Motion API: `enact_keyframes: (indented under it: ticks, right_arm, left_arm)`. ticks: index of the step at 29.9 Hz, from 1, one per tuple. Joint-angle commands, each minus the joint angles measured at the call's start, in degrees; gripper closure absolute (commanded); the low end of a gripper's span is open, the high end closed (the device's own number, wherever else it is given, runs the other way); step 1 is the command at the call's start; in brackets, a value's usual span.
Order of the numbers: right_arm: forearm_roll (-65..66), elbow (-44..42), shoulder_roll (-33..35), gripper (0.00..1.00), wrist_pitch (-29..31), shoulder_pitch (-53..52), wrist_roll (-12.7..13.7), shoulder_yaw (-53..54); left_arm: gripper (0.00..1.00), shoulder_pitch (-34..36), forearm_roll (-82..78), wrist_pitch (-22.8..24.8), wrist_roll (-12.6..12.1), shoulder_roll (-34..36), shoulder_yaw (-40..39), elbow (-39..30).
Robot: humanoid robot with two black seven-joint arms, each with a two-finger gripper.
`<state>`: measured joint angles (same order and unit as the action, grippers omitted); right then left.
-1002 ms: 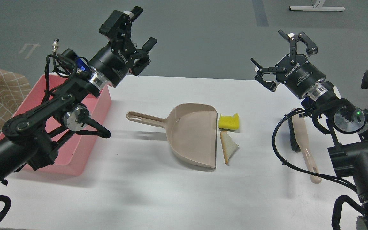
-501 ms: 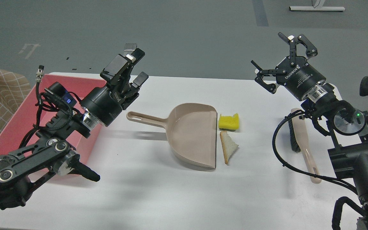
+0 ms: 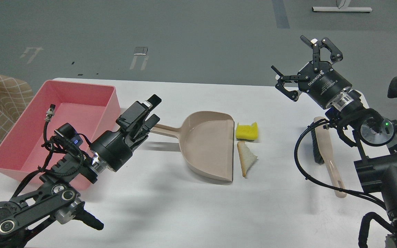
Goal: Sweep and dump garbage into bin
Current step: 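Lower the left gripper to the beige dustpan handle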
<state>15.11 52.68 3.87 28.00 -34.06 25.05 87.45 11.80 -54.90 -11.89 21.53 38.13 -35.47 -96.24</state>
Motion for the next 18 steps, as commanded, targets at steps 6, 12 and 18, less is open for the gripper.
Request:
enact_keyframes:
  ticks: [6,12,18]
  right_arm:
    - [0.00,0.05,-0.09,0.00,0.00,-0.04,0.00,0.00]
    - [0.00,0.05,-0.09,0.00,0.00,-0.30,0.00,0.00]
    - [-0.08,0.23,-0.01,0.00,0.00,-0.13,0.00,0.00]
  left_arm:
    - [0.02,-0.37,-2.75,-5.78,-1.05,-1.30,5.06,2.19]
    - [0.02,-0.11,-2.75,-5.87,-2.63,-4.47,5.33,8.34]
    - [0.02,0.15,-2.75,-5.87,-2.54,-6.66,5.33,12.47]
